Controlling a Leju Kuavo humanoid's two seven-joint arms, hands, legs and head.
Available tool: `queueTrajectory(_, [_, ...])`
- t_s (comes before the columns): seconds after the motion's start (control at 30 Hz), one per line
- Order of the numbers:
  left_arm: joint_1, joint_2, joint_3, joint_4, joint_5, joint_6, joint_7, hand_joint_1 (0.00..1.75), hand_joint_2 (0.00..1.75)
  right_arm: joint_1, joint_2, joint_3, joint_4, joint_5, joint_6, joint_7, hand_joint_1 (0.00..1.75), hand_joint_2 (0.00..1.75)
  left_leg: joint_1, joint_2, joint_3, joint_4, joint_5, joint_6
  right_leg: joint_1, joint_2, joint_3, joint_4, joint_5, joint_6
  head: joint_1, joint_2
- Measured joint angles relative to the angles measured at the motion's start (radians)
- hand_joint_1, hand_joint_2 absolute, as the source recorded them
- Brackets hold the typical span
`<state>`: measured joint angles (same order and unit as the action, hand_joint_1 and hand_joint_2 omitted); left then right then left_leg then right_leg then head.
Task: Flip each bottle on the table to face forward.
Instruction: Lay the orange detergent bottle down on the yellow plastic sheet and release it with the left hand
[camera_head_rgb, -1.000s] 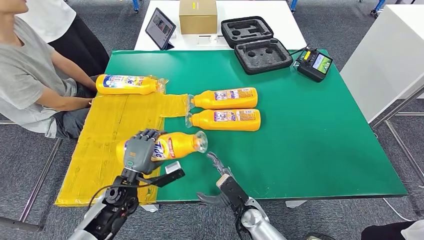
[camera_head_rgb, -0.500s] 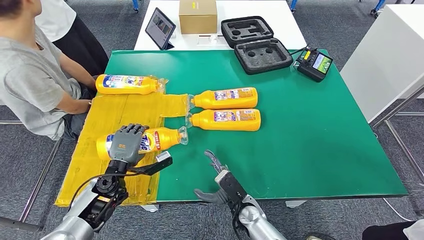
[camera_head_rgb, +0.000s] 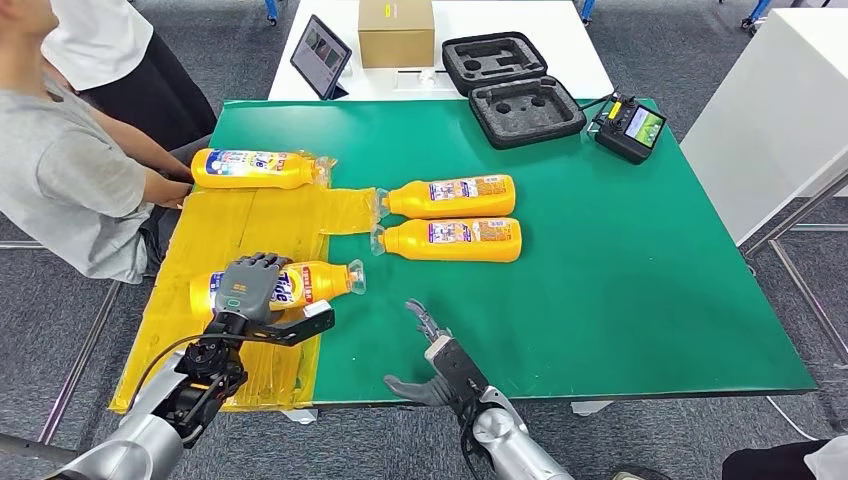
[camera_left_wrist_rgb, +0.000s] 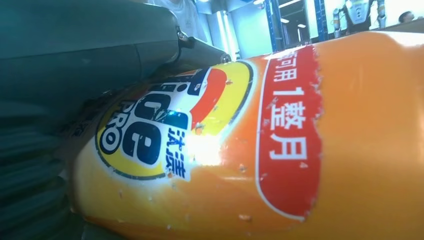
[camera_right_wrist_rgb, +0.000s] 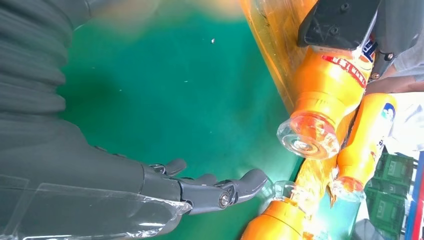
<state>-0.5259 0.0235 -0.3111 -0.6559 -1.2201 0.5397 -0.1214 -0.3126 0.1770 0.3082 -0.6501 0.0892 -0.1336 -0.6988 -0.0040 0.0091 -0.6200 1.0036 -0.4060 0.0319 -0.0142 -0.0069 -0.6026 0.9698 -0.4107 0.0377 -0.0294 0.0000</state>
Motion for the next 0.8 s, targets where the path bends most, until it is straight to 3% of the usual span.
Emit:
queueTrajectory(0.17, [-0.019, 0.002, 0.008, 0.037, 0.003, -0.001, -0.002, 1.68, 1.75, -0.010, 0.005, 0.000, 0.014, 0.002, 0.000, 0.000, 0.00, 1.75, 0.000, 0.000, 0.000, 0.000, 0.000, 0.000, 0.000, 0.000, 0.000, 0.000, 0.000, 0.000, 0.000, 0.000])
queueTrajectory(0.27, [-0.030, 0.002, 0.013, 0.058, 0.003, -0.001, -0.004, 1.45, 1.75, -0.014, 0.006, 0.000, 0.022, 0.002, -0.002, 0.000, 0.00, 1.75, 0.000, 0.000, 0.000, 0.000, 0.000, 0.000, 0.000, 0.000, 0.000, 0.000, 0.000, 0.000, 0.000, 0.000])
queueTrajectory(0.3, [-0.033, 0.002, 0.014, 0.064, 0.004, 0.000, -0.004, 1.25, 1.75, -0.014, 0.006, 0.000, 0.025, 0.002, -0.002, 0.000, 0.00, 1.75, 0.000, 0.000, 0.000, 0.000, 0.000, 0.000, 0.000, 0.000, 0.000, 0.000, 0.000, 0.000, 0.000, 0.000])
queueTrajectory(0.4, [-0.042, 0.002, 0.016, 0.080, 0.004, 0.000, -0.006, 0.41, 1.75, -0.015, 0.006, 0.000, 0.031, 0.002, -0.004, 0.000, 0.00, 1.75, 0.000, 0.000, 0.000, 0.000, 0.000, 0.000, 0.000, 0.000, 0.000, 0.000, 0.000, 0.000, 0.000, 0.000])
queueTrajectory(0.47, [-0.047, 0.002, 0.016, 0.089, 0.006, -0.002, -0.009, 0.17, 1.75, -0.015, 0.006, -0.001, 0.035, 0.002, -0.006, 0.000, 0.00, 1.75, 0.000, 0.000, 0.000, 0.000, 0.000, 0.000, 0.000, 0.000, 0.000, 0.000, 0.000, 0.000, 0.000, 0.000])
queueTrajectory(0.7, [-0.063, 0.000, 0.016, 0.118, 0.011, -0.019, -0.020, 0.29, 1.75, -0.016, 0.006, -0.008, 0.045, 0.002, -0.011, 0.000, 0.00, 1.75, 0.000, 0.000, 0.000, 0.000, 0.001, 0.000, 0.000, 0.000, 0.000, 0.000, 0.000, 0.000, 0.000, 0.000])
queueTrajectory(0.8, [-0.071, -0.002, 0.016, 0.129, 0.016, -0.026, -0.026, 0.22, 1.75, -0.016, 0.005, -0.012, 0.047, 0.002, -0.012, 0.000, 0.00, 1.75, 0.000, 0.000, 0.000, 0.000, 0.001, 0.000, 0.000, 0.000, 0.000, 0.000, 0.000, 0.000, 0.000, 0.000])
